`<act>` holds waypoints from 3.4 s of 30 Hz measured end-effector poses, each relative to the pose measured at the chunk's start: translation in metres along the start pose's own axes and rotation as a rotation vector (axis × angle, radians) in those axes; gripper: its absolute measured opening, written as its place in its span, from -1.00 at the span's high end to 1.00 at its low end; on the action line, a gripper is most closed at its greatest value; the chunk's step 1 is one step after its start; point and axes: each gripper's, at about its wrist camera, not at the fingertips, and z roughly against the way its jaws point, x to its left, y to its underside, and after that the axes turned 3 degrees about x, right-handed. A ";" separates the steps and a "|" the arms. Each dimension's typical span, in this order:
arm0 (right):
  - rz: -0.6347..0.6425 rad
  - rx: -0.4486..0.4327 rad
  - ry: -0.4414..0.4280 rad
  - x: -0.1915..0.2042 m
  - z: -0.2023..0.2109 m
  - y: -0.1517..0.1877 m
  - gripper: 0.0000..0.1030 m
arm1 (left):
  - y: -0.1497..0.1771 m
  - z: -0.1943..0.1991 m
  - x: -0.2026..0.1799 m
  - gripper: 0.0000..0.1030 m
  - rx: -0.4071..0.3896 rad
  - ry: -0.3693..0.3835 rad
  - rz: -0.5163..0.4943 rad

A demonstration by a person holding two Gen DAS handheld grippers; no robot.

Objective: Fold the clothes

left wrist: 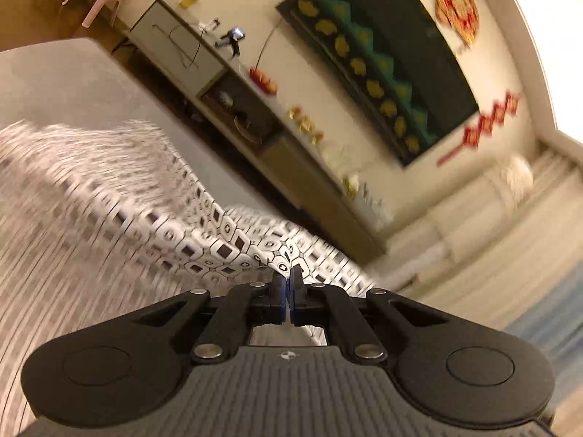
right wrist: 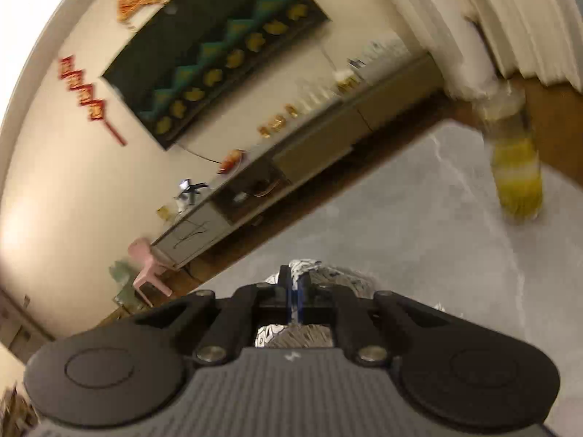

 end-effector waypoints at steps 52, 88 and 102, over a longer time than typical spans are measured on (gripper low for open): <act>0.317 0.127 0.568 0.013 0.025 0.053 -0.01 | 0.044 0.068 0.072 0.93 0.074 -0.295 0.043; 0.503 0.569 -0.183 0.409 -0.346 0.189 -0.43 | -0.081 0.102 0.213 0.97 -0.073 -0.347 0.367; 0.875 0.511 -0.432 0.541 -0.320 0.309 0.98 | -0.093 0.115 0.216 -0.53 -0.174 -0.004 0.449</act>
